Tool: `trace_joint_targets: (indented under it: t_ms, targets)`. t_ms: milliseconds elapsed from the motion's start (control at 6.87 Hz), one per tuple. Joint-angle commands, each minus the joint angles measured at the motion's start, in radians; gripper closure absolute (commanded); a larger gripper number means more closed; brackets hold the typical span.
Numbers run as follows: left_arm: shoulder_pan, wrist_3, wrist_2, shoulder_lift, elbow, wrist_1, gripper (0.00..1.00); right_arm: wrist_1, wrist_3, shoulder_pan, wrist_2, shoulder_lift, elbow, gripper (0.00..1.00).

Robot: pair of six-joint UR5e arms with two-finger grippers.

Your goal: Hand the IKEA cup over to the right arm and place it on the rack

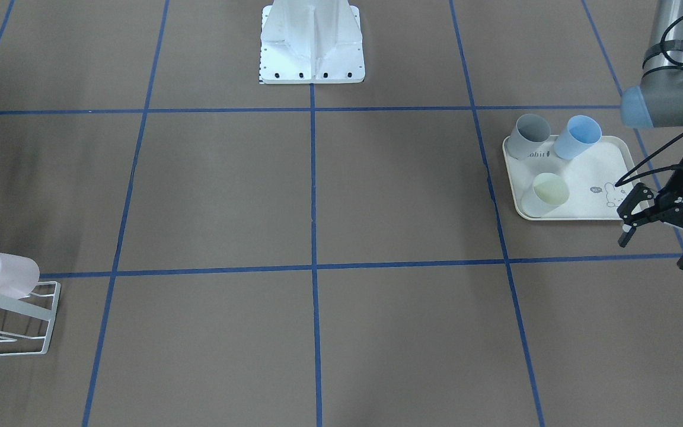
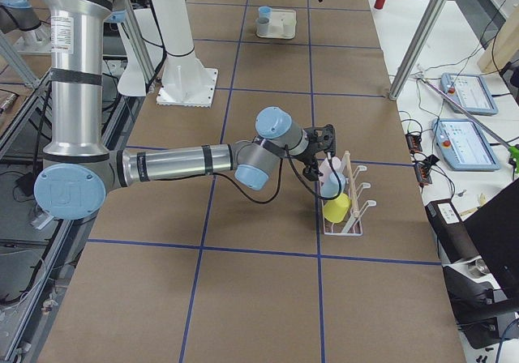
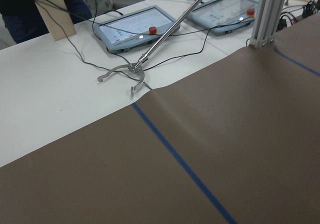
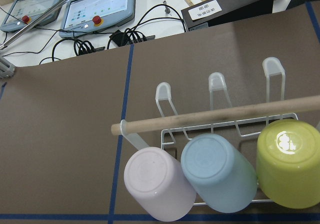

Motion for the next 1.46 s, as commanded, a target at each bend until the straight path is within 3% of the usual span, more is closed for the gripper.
trace_joint_targets:
  t_ms: [0,291,583,874,1311]
  targets:
    - [-0.002,0.052,-0.081,0.217,-0.158,0.153,0.0,0.002,0.001,-0.007,0.01,-0.017,0.017,0.0]
    - [0.006,0.031,-0.193,0.345,-0.223,0.161,0.0,0.002,0.0,-0.014,0.014,-0.034,0.016,0.0]
    - [0.07,0.018,-0.207,0.425,-0.226,0.193,0.0,0.004,0.0,-0.02,0.014,-0.037,0.016,0.0]
    - [0.101,-0.023,-0.255,0.433,-0.235,0.187,0.0,0.084,0.001,-0.022,0.011,-0.083,0.014,0.0]
    - [0.139,-0.043,-0.284,0.439,-0.268,0.192,0.0,0.1,0.001,-0.022,0.011,-0.097,0.013,0.0]
